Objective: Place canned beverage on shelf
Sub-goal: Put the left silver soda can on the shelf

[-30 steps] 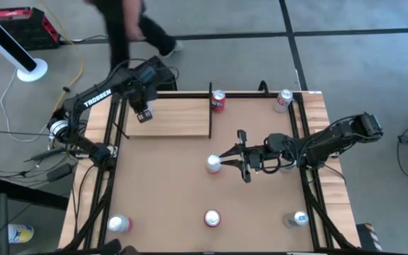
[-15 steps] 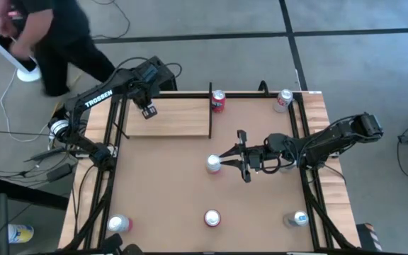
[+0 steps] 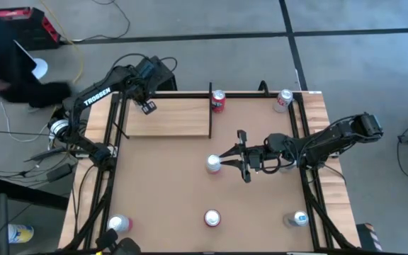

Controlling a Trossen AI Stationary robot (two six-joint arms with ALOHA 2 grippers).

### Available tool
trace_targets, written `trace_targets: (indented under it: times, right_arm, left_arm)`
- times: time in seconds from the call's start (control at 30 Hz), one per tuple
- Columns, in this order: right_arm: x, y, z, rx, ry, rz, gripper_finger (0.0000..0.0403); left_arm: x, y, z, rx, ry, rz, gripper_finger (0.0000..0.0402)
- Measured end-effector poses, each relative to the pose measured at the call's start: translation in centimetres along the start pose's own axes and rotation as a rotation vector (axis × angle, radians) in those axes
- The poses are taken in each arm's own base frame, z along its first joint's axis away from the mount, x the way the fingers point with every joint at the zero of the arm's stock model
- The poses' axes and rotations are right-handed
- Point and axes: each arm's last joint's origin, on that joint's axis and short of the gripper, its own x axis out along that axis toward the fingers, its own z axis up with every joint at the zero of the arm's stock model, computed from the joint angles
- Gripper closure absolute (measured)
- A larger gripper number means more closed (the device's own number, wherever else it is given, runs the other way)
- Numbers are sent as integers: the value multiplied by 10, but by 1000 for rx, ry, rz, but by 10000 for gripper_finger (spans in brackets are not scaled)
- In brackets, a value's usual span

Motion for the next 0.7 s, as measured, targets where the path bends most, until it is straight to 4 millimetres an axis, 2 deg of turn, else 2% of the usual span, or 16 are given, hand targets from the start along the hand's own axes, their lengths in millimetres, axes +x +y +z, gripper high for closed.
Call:
trace_targets:
  times: [0.7]
  right_arm:
    - [0, 0, 0, 0, 0, 0, 275]
  left_arm:
    - [0, 0, 0, 19, 6, 13, 401]
